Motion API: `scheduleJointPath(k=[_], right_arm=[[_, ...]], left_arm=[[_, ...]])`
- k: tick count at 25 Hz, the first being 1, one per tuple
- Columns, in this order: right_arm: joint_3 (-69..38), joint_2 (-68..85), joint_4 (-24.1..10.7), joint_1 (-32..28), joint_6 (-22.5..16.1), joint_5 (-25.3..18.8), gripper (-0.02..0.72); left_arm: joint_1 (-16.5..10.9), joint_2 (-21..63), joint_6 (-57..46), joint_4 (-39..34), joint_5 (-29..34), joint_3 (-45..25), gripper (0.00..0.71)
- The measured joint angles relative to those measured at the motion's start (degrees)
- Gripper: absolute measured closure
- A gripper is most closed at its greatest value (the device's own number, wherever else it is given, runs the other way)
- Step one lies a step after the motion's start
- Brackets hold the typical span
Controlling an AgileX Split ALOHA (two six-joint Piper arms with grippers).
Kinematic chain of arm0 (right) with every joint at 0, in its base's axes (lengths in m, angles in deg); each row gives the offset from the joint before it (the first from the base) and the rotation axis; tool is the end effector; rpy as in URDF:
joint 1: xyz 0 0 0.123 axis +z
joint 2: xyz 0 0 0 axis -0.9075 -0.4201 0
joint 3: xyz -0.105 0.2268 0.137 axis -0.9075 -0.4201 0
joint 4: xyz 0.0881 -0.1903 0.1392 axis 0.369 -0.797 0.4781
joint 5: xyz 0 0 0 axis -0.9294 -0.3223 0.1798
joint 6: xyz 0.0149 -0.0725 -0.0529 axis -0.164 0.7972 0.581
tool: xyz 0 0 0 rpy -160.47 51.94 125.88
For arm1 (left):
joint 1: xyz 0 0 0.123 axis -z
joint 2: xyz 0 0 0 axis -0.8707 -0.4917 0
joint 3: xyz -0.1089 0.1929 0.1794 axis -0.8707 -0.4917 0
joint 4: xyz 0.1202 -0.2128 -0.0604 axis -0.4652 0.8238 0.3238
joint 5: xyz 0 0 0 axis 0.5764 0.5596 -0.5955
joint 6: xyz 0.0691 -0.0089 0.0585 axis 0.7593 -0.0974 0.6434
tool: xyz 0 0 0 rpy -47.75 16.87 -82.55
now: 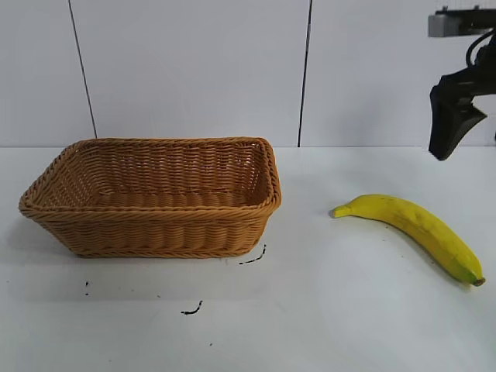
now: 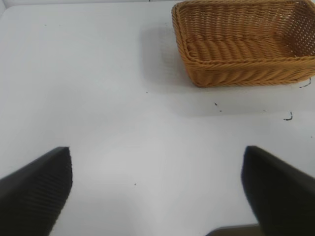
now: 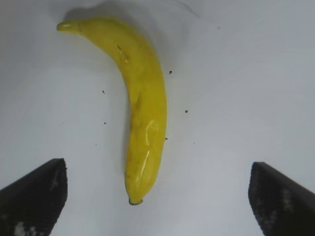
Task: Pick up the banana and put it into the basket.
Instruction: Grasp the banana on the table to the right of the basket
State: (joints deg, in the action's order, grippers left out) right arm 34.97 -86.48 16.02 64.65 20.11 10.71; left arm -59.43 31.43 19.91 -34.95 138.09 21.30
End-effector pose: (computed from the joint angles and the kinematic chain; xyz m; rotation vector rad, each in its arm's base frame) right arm 0.3806 0.0020 0.2147 -0.4922 2.8736 0.0299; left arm -0.0059 -0.0055 0.2769 0.0816 2.0436 -0.0616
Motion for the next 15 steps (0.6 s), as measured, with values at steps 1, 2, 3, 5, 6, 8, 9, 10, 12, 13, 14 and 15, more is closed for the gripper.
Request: scheduleJointPath(k=[1, 2, 3, 5, 6, 8, 9, 10, 12, 13, 14, 15], right_arm=[[0.0, -1.5, 0.3, 0.0, 0.0, 0.6, 0.013], [0.0, -3.0, 0.8, 0.0, 0.0, 1.1, 0.013], [0.0, -4.2, 1.1, 0.0, 0.0, 1.4, 0.013], [0.0, -6.9, 1.8, 0.0, 0.0, 2.4, 0.013], [0.0, -7.9, 1.9, 0.0, 0.0, 2.7, 0.013], [0.0, -9.8, 1.9, 0.0, 0.0, 3.5, 0.013], [0.0, -10.8, 1.9, 0.0, -0.1, 4.0, 0.013], [0.0, -11.3, 2.0, 0.0, -0.3, 4.4, 0.013], [0.0, -12.4, 2.0, 0.0, -0.9, 6.2, 0.013], [0.0, -12.6, 2.0, 0.0, -1.1, 6.8, 0.013], [0.0, -13.0, 2.0, 0.0, -1.4, 7.4, 0.013], [0.0, -13.3, 2.0, 0.0, -1.5, 8.0, 0.013]], left_arm=[[0.0, 0.0, 0.0, 0.0, 0.0, 0.0, 0.017], [0.0, 0.0, 0.0, 0.0, 0.0, 0.0, 0.017], [0.0, 0.0, 0.0, 0.0, 0.0, 0.0, 0.017], [0.0, 0.0, 0.0, 0.0, 0.0, 0.0, 0.017], [0.0, 0.0, 0.0, 0.0, 0.0, 0.0, 0.017], [0.0, 0.0, 0.0, 0.0, 0.0, 0.0, 0.017], [0.0, 0.0, 0.0, 0.0, 0.0, 0.0, 0.017], [0.0, 0.0, 0.0, 0.0, 0.0, 0.0, 0.017], [0.0, 0.0, 0.0, 0.0, 0.0, 0.0, 0.017], [0.0, 0.0, 0.0, 0.0, 0.0, 0.0, 0.017], [0.0, 0.0, 0.0, 0.0, 0.0, 0.0, 0.017], [0.0, 0.0, 0.0, 0.0, 0.0, 0.0, 0.017]])
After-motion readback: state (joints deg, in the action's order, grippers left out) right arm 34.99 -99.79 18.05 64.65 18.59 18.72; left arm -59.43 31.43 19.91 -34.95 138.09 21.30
